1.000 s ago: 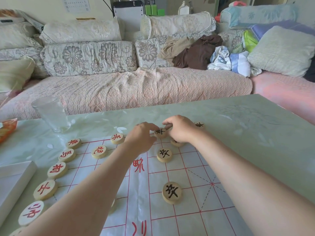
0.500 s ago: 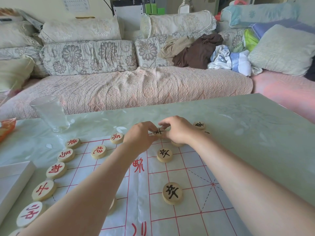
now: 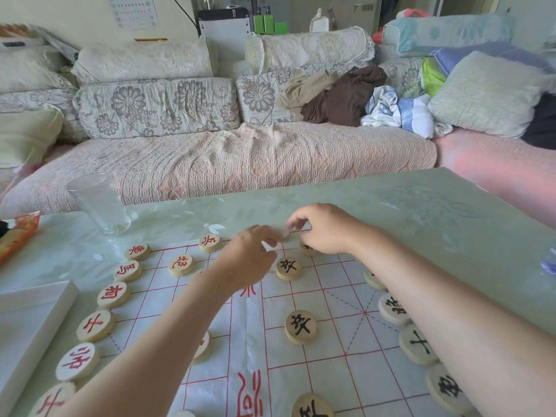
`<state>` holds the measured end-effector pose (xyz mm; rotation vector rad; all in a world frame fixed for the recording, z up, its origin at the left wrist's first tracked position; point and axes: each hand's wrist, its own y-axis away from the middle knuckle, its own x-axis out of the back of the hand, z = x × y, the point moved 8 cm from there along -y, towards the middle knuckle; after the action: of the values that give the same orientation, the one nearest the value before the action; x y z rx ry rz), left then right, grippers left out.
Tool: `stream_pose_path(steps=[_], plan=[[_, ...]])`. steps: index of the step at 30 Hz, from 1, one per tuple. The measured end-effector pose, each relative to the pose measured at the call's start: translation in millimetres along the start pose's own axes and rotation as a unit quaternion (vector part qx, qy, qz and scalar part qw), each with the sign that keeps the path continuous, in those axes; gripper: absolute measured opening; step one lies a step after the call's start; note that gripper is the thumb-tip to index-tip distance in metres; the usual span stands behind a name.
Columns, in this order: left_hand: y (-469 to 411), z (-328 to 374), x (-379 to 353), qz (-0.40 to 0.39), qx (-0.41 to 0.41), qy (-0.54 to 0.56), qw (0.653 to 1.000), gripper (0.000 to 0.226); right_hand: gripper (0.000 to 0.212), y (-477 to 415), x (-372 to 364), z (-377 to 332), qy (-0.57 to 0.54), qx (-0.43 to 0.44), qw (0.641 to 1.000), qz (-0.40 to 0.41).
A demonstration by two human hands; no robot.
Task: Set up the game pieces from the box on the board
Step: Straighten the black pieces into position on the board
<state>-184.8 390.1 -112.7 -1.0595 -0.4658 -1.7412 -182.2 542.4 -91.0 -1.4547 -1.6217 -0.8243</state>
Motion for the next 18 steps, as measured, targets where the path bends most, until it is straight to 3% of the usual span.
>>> stream_pose_path(steps=[5,10,18], plan=[[27,8,-20,-0.085,0.0,-0.023,0.996,0.052,0.061,27,3,23,0.059,-0.045,0.995,-0.064],[33,6,-20,-0.064,0.003,-0.028,0.998,0.055,0.066,21,-8,20,0.032,-0.019,0.998,-0.049],[28,-3,-23,-0.037,0.037,0.026,0.998,0.049,0.056,14,-13,23,0.02,-0.011,0.999,-0.026]])
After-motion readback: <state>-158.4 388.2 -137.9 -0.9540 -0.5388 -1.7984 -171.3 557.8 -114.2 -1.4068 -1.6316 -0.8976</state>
